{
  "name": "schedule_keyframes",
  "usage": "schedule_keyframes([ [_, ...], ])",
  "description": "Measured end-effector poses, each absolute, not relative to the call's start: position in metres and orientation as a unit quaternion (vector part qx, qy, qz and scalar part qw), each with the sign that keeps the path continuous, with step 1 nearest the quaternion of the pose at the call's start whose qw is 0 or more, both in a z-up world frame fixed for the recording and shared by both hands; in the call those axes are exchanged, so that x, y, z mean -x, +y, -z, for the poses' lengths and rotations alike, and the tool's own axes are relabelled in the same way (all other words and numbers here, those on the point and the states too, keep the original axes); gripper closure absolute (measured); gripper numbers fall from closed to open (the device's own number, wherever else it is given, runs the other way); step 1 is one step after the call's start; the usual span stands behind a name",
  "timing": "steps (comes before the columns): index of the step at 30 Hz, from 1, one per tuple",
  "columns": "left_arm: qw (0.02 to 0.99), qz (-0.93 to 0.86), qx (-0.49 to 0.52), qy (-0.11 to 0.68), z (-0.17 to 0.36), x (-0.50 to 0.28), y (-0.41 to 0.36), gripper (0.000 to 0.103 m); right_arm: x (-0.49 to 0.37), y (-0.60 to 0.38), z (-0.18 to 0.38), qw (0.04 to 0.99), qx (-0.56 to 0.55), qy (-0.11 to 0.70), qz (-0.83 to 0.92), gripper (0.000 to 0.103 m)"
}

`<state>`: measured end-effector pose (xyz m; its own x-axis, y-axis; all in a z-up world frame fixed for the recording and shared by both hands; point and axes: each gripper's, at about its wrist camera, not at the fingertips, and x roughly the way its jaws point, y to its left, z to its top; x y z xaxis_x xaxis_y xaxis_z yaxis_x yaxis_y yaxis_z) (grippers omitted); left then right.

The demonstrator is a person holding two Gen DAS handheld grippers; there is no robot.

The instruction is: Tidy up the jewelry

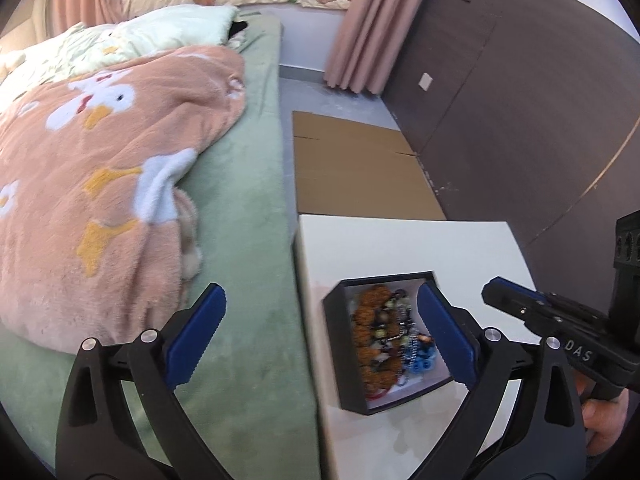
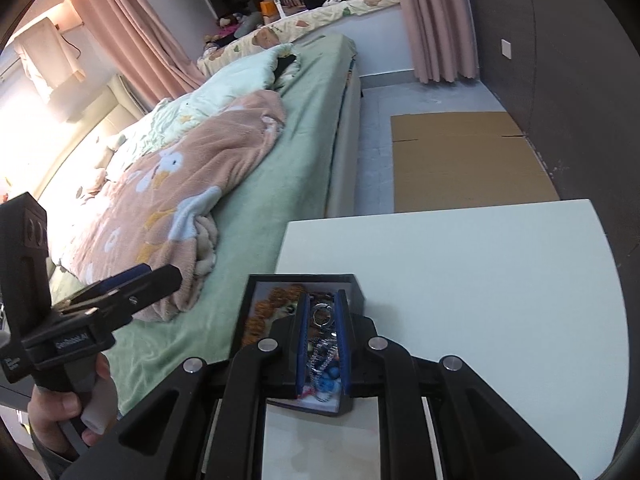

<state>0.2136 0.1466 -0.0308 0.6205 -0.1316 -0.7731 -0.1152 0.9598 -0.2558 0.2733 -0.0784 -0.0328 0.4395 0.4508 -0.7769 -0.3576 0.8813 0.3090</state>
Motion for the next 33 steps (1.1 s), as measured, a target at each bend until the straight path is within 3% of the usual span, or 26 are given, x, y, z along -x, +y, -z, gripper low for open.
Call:
schedule_keyframes([
  [5, 0.889, 0.005, 0.143, 0.435, 0.032, -0.209, 0.155, 0.007, -0.277, -0.067, 0.039, 0.845, -0.052, 0.469, -0.250, 0.087],
  [7, 0.889, 0.012, 0.142, 0.434, 0.031, -0.209, 0.154, 0.005, -0.280, -0.064, 0.042, 0.846, -0.050, 0.468, -0.251, 0.067],
  [8, 0.889, 0.017, 0.143, 0.435, 0.031, -0.209, 0.153, 0.005, -0.282, -0.065, 0.043, 0.847, -0.053, 0.467, -0.246, 0.047],
  [13, 0.886, 0.032, 0.145, 0.439, 0.025, -0.211, 0.146, 0.005, -0.283, -0.077, 0.041, 0.852, -0.054, 0.466, -0.231, 0.043],
  [29, 0.897, 0.057, 0.124, 0.421, -0.019, -0.179, 0.099, 0.005, -0.240, -0.140, -0.005, 0.860, -0.063, 0.462, -0.207, 0.008],
  [33, 0.903, 0.061, 0.108, 0.411, -0.033, -0.162, 0.080, 0.005, -0.222, -0.155, -0.026, 0.867, -0.063, 0.450, -0.207, 0.008],
])
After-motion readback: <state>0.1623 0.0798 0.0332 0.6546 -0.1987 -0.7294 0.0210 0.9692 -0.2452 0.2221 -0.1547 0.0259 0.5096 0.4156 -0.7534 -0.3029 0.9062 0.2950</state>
